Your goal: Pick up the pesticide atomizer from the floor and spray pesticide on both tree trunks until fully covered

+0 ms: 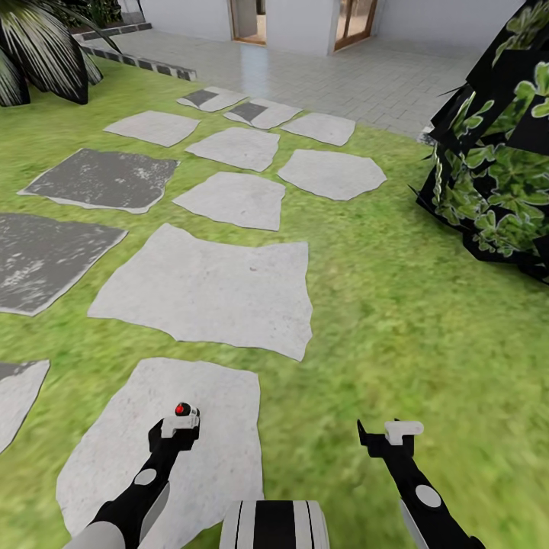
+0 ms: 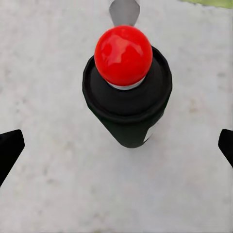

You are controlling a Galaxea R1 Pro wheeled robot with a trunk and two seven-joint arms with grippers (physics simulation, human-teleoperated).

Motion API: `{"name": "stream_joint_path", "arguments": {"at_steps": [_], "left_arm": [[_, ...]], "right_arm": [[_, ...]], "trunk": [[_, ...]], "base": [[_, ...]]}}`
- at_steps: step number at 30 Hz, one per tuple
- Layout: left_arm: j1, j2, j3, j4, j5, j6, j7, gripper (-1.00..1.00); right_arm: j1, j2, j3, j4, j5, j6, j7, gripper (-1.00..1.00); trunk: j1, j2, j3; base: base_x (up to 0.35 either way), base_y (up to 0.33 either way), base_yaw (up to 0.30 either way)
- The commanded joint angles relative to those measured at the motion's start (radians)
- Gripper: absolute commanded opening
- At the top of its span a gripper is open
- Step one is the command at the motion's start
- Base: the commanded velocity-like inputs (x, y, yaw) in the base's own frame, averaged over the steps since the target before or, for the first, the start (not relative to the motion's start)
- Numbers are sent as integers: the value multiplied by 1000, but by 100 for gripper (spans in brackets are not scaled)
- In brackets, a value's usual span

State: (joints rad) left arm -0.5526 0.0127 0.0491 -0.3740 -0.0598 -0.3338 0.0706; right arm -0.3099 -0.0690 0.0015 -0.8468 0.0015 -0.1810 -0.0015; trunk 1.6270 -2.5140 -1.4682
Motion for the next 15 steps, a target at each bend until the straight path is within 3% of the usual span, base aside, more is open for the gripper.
{"name": "stream_joint_path", "arguments": {"at_steps": [1, 9, 15], "left_arm": [[0, 0, 0, -1, 0, 0, 0, 100], [13, 0, -1, 0, -2, -68, 0, 100], [15, 0, -1, 0, -1, -78, 0, 100]], "right_arm": [[0, 0, 0, 0, 0, 0, 0, 100], [0, 0, 0, 1, 0, 0, 0, 100], [0, 0, 0, 2, 0, 0, 0, 100]], "trunk": [[0, 0, 0], [0, 0, 0], [0, 0, 0]], "base": [[2, 0, 0], [0, 0, 0], [7, 0, 0]]}}
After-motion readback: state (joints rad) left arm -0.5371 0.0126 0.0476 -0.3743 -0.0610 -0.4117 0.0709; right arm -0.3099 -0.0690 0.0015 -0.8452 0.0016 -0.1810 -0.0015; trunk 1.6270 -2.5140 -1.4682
